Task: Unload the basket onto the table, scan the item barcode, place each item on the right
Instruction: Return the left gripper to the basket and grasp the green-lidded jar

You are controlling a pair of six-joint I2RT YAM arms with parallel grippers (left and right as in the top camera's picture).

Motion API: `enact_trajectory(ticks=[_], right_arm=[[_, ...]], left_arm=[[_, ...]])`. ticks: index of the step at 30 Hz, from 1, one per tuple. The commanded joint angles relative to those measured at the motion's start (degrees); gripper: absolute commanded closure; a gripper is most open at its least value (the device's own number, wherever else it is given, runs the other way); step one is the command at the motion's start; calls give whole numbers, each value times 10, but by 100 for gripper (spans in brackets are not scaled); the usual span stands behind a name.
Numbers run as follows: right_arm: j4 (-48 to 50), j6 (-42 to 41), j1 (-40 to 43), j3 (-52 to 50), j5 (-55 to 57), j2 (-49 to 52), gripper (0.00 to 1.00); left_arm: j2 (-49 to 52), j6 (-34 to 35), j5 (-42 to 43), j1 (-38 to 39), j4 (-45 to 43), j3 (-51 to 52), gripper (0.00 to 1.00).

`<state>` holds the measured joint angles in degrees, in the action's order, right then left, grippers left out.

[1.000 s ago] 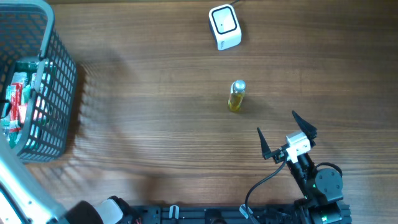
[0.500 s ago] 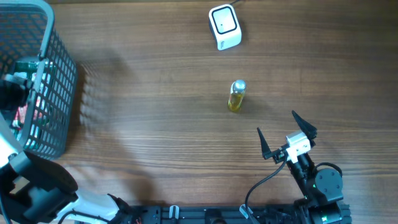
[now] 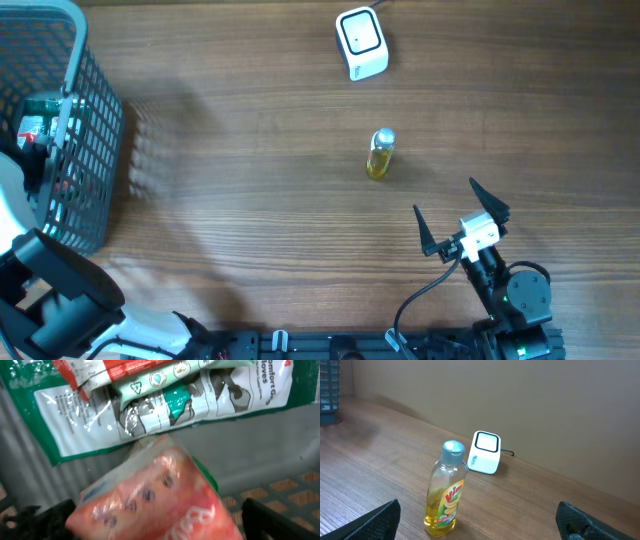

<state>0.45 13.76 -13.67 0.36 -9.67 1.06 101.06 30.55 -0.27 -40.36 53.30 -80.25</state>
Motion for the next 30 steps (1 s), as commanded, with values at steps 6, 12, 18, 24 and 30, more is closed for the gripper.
enact_trajectory(ticks=[6,12,18,24,30], right_arm=[[3,-3,2,-1,-7,-2,0],[3,-3,2,-1,-7,-2,0],[3,-3,2,-1,-7,-2,0],[3,-3,2,-1,-7,-2,0],[3,-2,2,-1,-7,-2,0]], left_arm=[[2,4,4,-3,-38,34,21],[18,4,5,-3,-46,43,30],[20,4,5,-3,-50,43,49],[-23,4,9,-19,-51,-23,57],[-152,4,11,-25,-50,-179,50]])
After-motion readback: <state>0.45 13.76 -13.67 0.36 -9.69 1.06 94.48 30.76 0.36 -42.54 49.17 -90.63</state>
